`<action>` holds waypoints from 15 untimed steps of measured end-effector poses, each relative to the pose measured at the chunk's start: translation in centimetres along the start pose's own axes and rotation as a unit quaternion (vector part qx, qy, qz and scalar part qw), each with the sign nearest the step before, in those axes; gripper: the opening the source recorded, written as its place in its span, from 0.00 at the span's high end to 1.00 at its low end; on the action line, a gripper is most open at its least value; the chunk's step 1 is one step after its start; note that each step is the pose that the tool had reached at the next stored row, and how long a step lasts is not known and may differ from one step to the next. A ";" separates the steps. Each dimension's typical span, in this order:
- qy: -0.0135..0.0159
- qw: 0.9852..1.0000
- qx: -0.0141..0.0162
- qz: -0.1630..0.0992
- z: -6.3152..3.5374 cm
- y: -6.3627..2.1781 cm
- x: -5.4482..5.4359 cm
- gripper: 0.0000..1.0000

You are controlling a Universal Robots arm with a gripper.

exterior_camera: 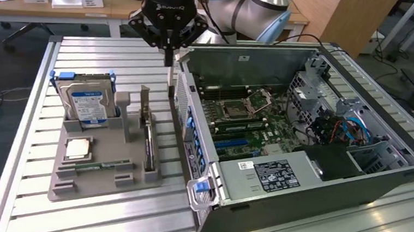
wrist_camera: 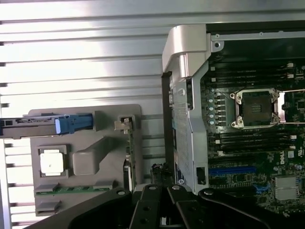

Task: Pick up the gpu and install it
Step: 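Reach for the gpu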

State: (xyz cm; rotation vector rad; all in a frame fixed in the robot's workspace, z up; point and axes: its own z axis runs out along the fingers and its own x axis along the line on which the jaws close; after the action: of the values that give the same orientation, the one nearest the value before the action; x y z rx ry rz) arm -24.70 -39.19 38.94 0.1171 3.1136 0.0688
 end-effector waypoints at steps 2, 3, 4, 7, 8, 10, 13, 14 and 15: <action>0.000 1.000 0.000 0.000 0.00 -0.01 0.5 0.89; 0.000 1.000 0.000 0.000 0.00 -0.02 0.8 0.89; 0.000 1.000 0.000 0.000 0.00 -0.03 1.0 0.89; 0.000 1.000 0.000 0.000 -0.01 -0.07 1.5 0.89; 0.000 1.000 0.000 0.000 -0.01 -0.08 1.7 0.89; 0.000 1.000 0.000 0.000 -0.01 -0.10 2.1 0.89; 0.000 1.000 0.000 0.000 -0.01 -0.14 2.7 0.89; 0.000 1.000 0.000 0.000 -0.01 -0.16 2.9 0.89; 0.000 1.000 0.000 0.000 -0.02 -0.17 3.0 0.89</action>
State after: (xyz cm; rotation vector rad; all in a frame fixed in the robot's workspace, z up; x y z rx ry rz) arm -27.74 -39.13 38.88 0.1183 3.1135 0.0688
